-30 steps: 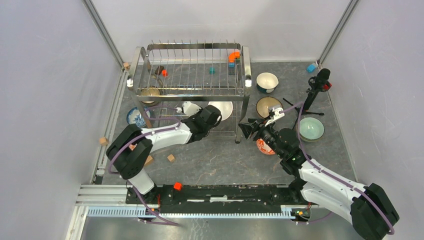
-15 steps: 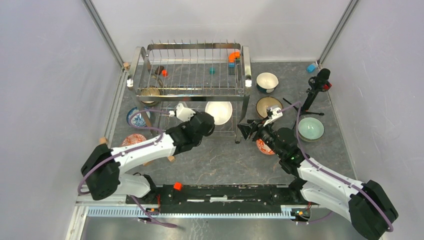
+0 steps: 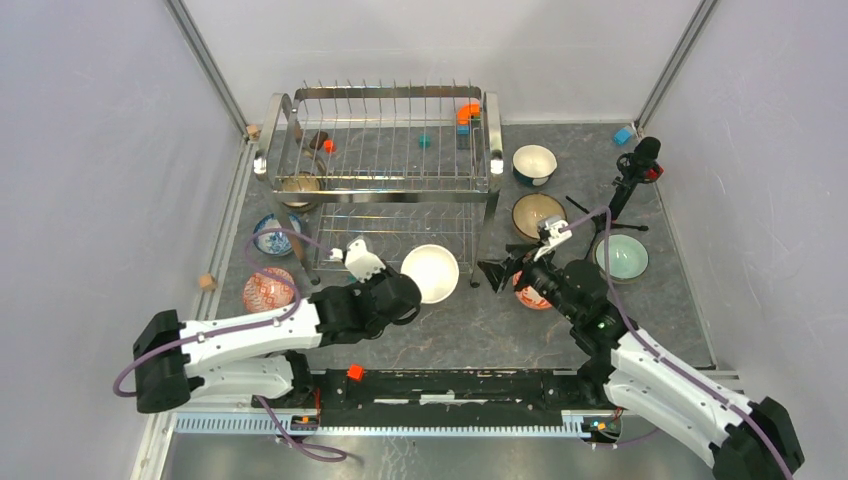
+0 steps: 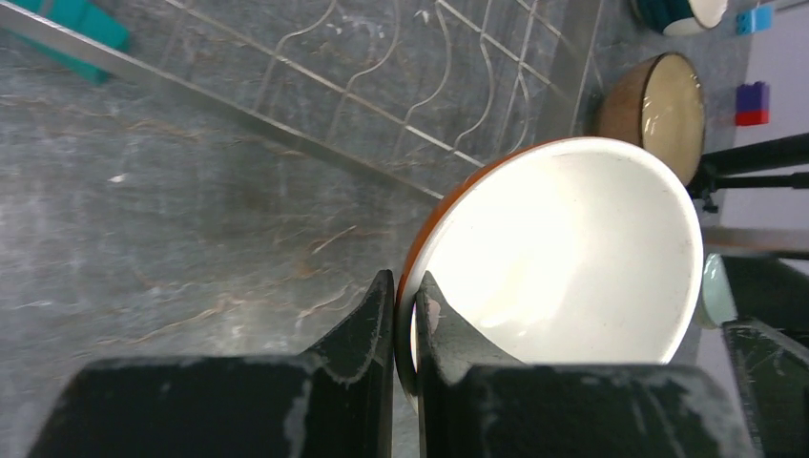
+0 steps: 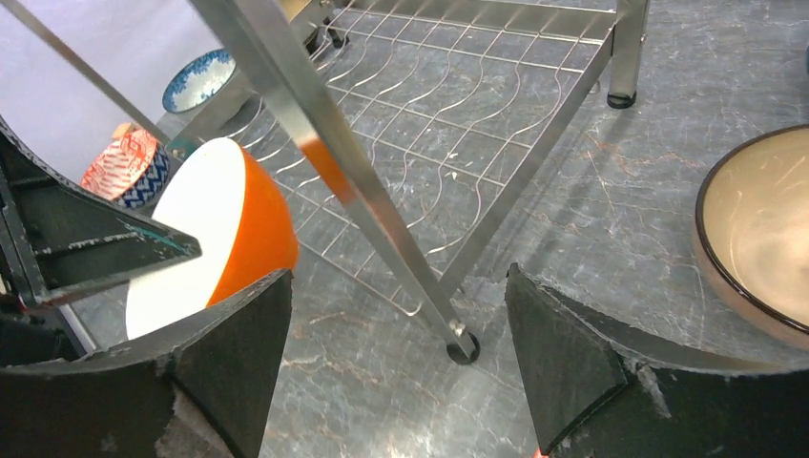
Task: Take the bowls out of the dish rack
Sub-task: Place the bowl at the center of the board.
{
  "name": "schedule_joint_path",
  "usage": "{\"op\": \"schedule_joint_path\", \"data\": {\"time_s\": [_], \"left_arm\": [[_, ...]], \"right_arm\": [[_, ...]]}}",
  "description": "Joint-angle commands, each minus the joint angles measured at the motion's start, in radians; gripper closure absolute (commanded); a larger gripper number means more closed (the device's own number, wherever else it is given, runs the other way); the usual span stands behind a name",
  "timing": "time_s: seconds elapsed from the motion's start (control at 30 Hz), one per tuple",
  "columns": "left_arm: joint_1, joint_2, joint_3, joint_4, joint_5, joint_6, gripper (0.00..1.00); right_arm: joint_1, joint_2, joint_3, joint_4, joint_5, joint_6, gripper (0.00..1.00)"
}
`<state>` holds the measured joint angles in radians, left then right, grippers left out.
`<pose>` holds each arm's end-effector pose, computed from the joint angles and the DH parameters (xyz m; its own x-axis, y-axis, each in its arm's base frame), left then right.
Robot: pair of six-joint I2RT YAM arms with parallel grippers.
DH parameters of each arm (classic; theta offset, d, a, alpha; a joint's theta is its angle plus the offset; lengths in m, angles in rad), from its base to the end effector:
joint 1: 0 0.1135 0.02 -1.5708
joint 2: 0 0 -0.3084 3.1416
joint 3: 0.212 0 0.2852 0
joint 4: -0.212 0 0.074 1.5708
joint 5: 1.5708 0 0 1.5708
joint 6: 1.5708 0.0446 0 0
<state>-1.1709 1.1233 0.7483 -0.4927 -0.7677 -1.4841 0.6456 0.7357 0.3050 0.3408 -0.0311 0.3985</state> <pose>0.1206 -0.2058 0.2643 -0.5118 -0.6303 -0.5838 -0.2536 0.7601 -0.5983 0.1492 0.1141 0.2479 -0.3090 0.2528 -0.9168 -0.5492 0.7396 0.3891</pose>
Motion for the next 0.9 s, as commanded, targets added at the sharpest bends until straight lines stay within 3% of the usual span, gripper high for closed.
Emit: {"op": "schedule_joint_path", "data": {"time_s": [0.0,0.17,0.47,0.63,0.87], "left_arm": [[-0.02,-0.108,-0.054,-0.071,-0.03,0.086,0.98],[-0.03,-0.075,-0.017,-0.08,0.119,0.343,0.98],[-0.13,-0.019,0.009,-0.085,0.169,0.505,0.98],[-0.154,0.004,0.0,-0.055,0.182,0.533,0.98],[-0.157,0.025,-0.052,0.038,0.197,0.5,0.98]], "right_arm": [[-0.002,-0.101,0.06,-0.18,-0.031,-0.076,0.12],[-0.001,-0.214,0.06,-0.335,-0.055,-0.104,0.13],[-0.002,-0.328,0.056,-0.522,-0.081,-0.125,0.14],[-0.002,-0.352,0.033,-0.574,-0.107,-0.126,0.15],[-0.001,-0.314,-0.049,-0.51,-0.218,-0.027,0.24]]}}
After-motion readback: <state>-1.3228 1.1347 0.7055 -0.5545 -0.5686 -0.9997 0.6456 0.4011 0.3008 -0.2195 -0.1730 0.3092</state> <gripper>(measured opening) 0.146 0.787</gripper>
